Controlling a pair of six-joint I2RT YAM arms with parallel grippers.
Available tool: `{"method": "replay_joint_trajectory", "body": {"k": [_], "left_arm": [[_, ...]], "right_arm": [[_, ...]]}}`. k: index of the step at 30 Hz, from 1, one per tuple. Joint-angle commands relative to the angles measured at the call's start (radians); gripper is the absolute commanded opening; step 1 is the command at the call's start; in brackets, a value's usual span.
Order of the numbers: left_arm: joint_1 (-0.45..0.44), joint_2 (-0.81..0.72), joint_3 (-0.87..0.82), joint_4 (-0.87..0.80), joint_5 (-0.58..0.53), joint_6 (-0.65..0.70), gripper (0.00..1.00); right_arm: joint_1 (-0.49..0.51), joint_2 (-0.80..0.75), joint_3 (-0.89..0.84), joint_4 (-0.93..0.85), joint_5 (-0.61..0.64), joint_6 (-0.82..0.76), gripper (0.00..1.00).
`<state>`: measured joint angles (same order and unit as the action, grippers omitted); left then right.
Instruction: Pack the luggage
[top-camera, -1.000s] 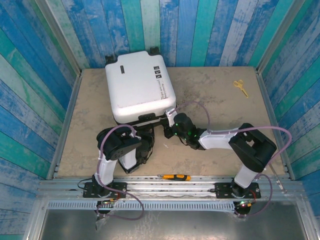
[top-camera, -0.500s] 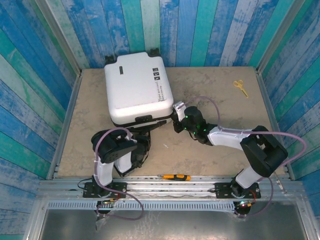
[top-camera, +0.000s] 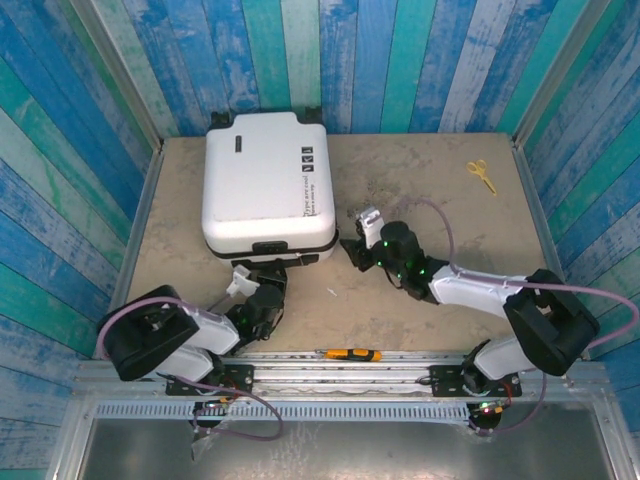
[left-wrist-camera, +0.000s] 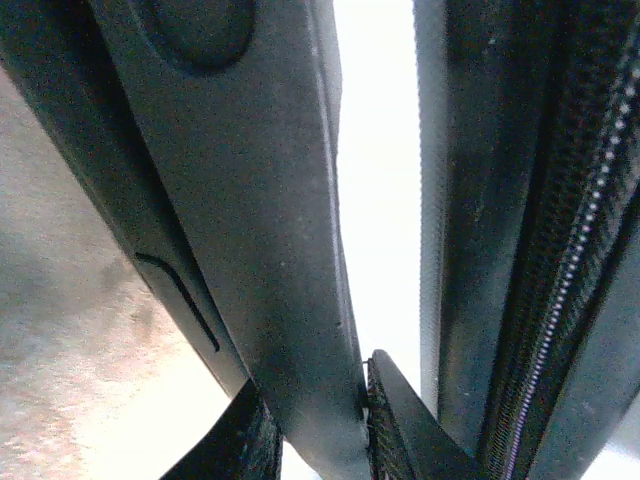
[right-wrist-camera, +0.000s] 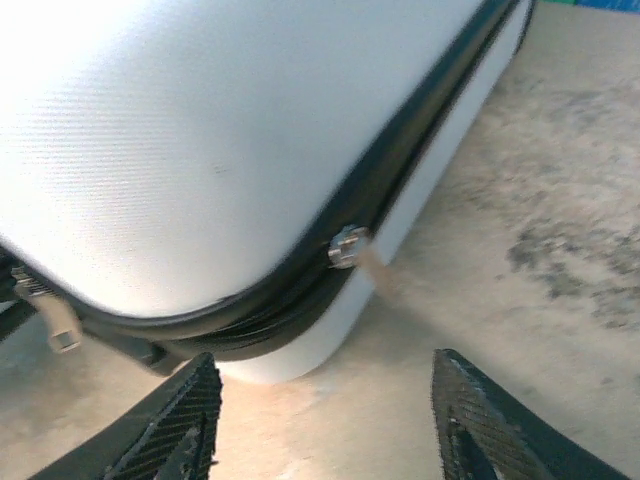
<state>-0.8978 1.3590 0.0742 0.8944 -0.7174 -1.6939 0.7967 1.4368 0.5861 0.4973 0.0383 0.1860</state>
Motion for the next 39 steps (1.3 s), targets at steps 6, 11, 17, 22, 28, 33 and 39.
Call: {"method": "replay_joint_trajectory", "body": {"k": [6, 11, 17, 22, 28, 33, 39], "left_arm": [[0.000, 0.098, -0.006, 0.087, -0.040, 0.196, 0.00], [0.000, 0.175, 0.001, 0.189, -0.005, 0.194, 0.00], [0.000, 0.192, 0.009, 0.206, 0.002, 0.194, 0.00], [0.000, 0.188, 0.010, 0.198, 0.001, 0.198, 0.00], [0.000, 0.197, 0.011, 0.201, 0.002, 0.187, 0.00], [0.000, 0.217, 0.004, 0.228, 0.005, 0.177, 0.00], [-0.001, 0.249, 0.002, 0.247, 0.012, 0.160, 0.00]], "right_arm": [[0.236, 0.085, 0.072, 0.055, 0.278, 0.155, 0.68], [0.283, 0.170, 0.157, 0.023, 0.316, 0.159, 0.73], [0.284, 0.234, 0.223, -0.026, 0.344, 0.173, 0.75], [0.283, 0.274, 0.258, -0.046, 0.370, 0.190, 0.73], [0.284, 0.318, 0.299, -0.074, 0.419, 0.222, 0.72], [0.283, 0.356, 0.322, -0.075, 0.451, 0.256, 0.68], [0.283, 0.410, 0.362, -0.089, 0.530, 0.307, 0.53]]}}
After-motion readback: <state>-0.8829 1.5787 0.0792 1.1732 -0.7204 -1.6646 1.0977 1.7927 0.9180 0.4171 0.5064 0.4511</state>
